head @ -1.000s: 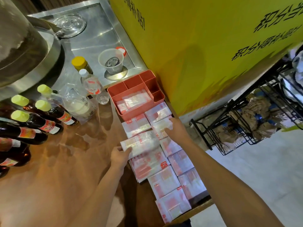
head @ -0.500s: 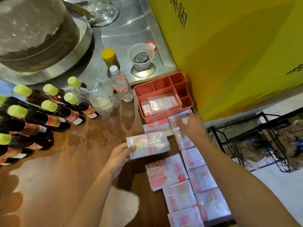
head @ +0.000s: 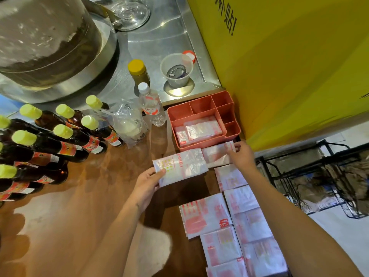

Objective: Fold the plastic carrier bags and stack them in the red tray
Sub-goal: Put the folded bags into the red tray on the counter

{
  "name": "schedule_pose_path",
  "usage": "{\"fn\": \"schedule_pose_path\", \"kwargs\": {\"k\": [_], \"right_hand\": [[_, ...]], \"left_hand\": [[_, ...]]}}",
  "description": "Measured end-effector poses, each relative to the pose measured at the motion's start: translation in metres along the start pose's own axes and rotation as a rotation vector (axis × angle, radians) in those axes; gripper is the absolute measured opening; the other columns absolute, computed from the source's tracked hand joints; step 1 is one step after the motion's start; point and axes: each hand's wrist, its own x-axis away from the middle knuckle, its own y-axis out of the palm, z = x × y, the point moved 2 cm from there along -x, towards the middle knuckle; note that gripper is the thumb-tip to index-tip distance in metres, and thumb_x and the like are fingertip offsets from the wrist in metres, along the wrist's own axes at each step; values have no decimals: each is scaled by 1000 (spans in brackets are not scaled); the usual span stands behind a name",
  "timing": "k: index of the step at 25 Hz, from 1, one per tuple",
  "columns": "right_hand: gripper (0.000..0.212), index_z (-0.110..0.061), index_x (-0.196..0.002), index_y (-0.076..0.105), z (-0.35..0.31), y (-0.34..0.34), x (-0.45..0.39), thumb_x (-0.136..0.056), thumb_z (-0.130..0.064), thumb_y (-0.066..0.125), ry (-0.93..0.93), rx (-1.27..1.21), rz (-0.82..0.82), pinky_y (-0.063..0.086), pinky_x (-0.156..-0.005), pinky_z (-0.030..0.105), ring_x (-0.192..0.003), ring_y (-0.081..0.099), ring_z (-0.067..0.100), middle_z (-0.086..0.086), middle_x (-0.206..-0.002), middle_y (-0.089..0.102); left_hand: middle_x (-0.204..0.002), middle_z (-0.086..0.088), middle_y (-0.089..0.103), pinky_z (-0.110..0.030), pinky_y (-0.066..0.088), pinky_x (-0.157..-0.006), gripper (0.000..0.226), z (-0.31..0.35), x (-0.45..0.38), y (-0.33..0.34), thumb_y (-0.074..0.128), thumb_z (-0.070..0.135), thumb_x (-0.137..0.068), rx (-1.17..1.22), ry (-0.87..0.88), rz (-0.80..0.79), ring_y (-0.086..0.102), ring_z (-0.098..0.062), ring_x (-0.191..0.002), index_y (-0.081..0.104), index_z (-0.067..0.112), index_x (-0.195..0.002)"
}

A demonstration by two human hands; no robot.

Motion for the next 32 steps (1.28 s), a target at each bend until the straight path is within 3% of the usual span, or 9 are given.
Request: {"fn": "schedule_pose_path", "kwargs": {"k": [4,7,10,14,20,22,25,29,32], "right_hand": [[26,-6,-106,67,-3,-31,-1,-89,-24,76,-1,-162,-51,52,-74,33,-93,65,26,7,-97,67],[19,-10,-103,65,-13,-62,2,-89,-16,76,-34,-228,-109,47,-65,19,-89,63,15,7,-100,68],[17,-9,-102,66,-35,-91,9,-88,-4,73,-73,-278,-204,49,-59,12,-87,64,15,9,-101,69],[16,-10,-102,66,-70,-97,21,-90,-3,71,-50,-375,-254,53,-60,19,-74,65,8,4,-92,69],[36,-18,-119,58,-121,-30,9,-88,-11,75,-50,-427,-141,57,-65,29,-94,67,17,1,-108,66],[37,-18,-123,56,-131,-3,1,-90,-13,73,-63,-390,-121,61,-73,36,-96,65,18,1,-113,65],[31,-24,-114,55,-135,29,-7,-90,-22,74,-102,-230,-107,60,-83,44,-98,66,21,1,-113,66],[37,-19,-123,58,-126,39,-6,-90,-21,74,-273,124,-91,46,-85,31,-113,60,23,3,-121,62],[45,-15,-134,60,-124,36,-4,-91,-25,72,-462,383,-177,37,-106,34,-129,51,23,5,-139,56]], "left_hand": [[-118,-6,73,-42,52,-100,31,14,3,2,64,20,-96,0,24,-15,69,-22,-110,65,10,-125],[-118,-8,72,-40,56,-97,31,28,12,2,63,19,-96,-5,70,-40,70,-23,-110,65,9,-125],[-118,-7,73,-42,52,-100,30,38,23,0,64,21,-95,-21,119,-34,69,-21,-111,66,10,-123],[-114,-7,74,-42,52,-99,28,53,31,-11,65,19,-94,-10,169,20,70,-23,-109,67,9,-120],[-115,-11,73,-48,49,-103,30,64,30,-30,63,18,-96,2,198,64,70,-26,-109,65,6,-123],[-116,-13,73,-49,48,-105,31,63,26,-37,63,17,-96,22,199,76,69,-29,-110,65,5,-124],[-116,-13,72,-47,48,-104,31,61,21,-41,63,18,-96,32,200,80,68,-29,-111,65,6,-124],[-118,-11,72,-42,51,-102,30,56,19,-40,62,18,-97,55,177,67,68,-25,-112,65,7,-125],[-119,-10,72,-42,50,-103,30,56,19,-38,62,19,-97,53,169,46,68,-24,-112,65,7,-125]]}}
